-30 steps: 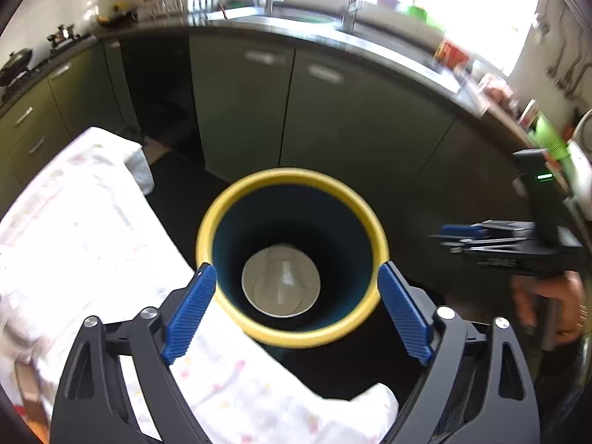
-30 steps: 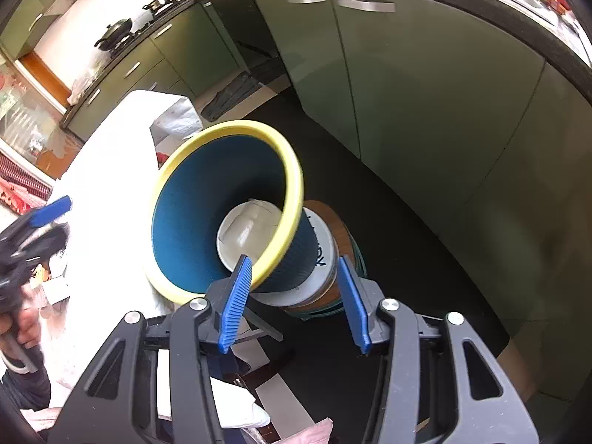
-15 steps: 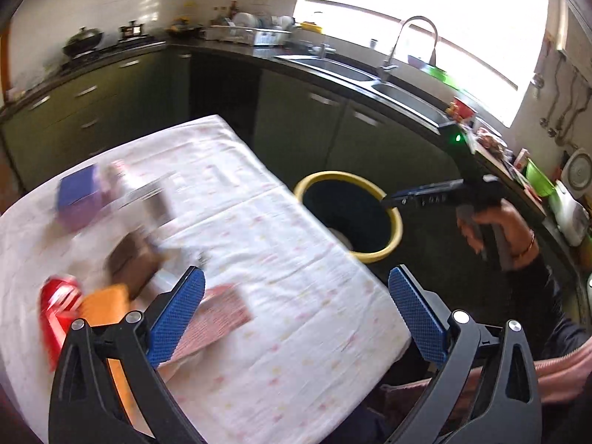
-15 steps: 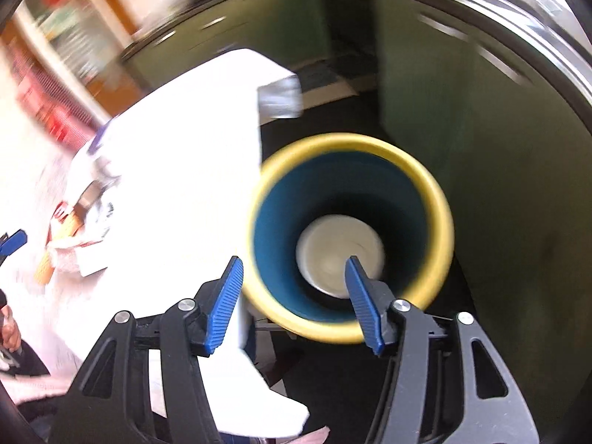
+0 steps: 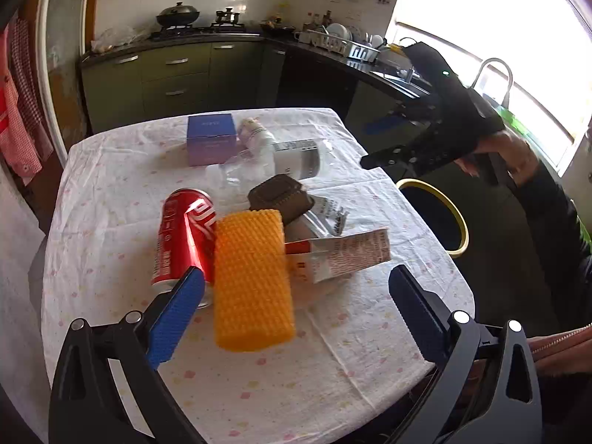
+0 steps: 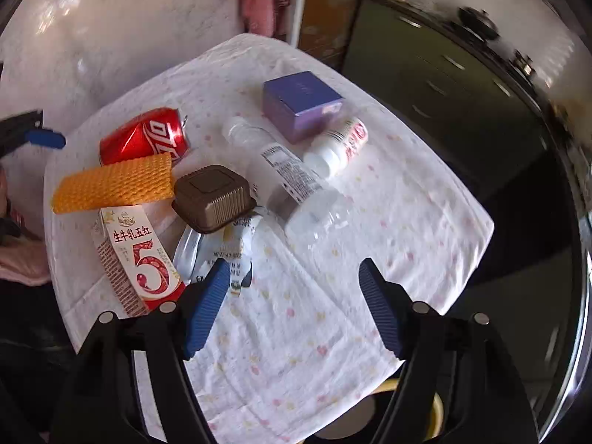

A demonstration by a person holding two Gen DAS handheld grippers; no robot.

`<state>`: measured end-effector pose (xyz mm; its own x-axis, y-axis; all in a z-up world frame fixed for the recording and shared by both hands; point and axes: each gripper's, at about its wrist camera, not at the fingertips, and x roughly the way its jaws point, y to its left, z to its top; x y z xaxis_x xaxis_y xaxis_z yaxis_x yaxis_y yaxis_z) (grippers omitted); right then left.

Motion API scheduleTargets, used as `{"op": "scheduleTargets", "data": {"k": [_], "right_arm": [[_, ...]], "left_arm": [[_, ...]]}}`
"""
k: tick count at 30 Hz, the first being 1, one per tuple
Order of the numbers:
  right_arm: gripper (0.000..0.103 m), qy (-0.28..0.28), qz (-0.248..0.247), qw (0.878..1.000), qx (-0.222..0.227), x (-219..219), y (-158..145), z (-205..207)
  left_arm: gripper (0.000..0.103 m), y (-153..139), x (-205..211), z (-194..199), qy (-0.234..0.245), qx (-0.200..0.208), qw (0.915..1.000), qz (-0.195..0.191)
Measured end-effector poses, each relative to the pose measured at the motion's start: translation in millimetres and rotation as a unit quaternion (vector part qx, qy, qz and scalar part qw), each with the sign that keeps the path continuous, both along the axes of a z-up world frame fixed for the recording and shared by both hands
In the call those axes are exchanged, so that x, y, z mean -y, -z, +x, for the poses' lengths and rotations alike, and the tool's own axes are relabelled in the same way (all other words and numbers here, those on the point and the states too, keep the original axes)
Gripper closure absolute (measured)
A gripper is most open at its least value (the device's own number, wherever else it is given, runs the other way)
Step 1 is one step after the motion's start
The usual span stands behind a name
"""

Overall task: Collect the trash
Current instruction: 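Grasp the clear water bottle with the right gripper, then carry the water bottle with the right gripper to the bin and release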

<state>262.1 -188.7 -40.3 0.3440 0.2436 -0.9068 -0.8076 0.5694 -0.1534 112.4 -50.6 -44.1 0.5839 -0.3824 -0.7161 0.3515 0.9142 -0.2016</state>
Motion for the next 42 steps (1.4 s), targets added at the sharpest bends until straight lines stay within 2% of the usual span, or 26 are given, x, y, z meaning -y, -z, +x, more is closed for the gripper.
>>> {"op": "scheduleTargets", "data": {"k": [3, 7, 11, 16, 26, 29, 36, 42], "right_arm": [[0.035, -0.057, -0.053, 0.997, -0.003, -30, 11, 10], [0.035, -0.098, -0.124, 0.987, -0.008, -57, 26, 30], [0.035, -0.131, -0.164, 0.977, -0.031, -75, 44, 34], [0.035, -0.144, -0.209, 0.966, -0.055, -87, 66, 46], [0.036, -0.162, -0.235, 0.955, -0.082, -109, 92, 68], [0.042, -0.158, -0.236, 0.954, -0.096, -110, 102, 72], [0.043, -0.12, -0.216, 0.965, -0.089, -94, 102, 75], [0.044, -0.091, -0.198, 0.973, -0.07, -82, 91, 80]], "left_arm": [[0.005, 7, -10, 1, -0.005, -0.005, 1.0, -0.005], [0.005, 13, -23, 5, -0.011, -0.01, 0.9998, -0.013], [0.005, 17, -36, 10, -0.02, -0.014, 0.9995, -0.02], [0.005, 24, -48, 14, -0.024, -0.018, 0.9991, -0.03], [0.005, 31, -51, 23, -0.01, -0.021, 0.9993, -0.03], [0.005, 33, -51, 25, -0.011, -0.025, 0.9992, -0.029], [0.005, 35, -49, 24, -0.01, -0.026, 0.9992, -0.029], [0.005, 31, -39, 17, -0.002, -0.021, 0.9994, -0.026]]}}
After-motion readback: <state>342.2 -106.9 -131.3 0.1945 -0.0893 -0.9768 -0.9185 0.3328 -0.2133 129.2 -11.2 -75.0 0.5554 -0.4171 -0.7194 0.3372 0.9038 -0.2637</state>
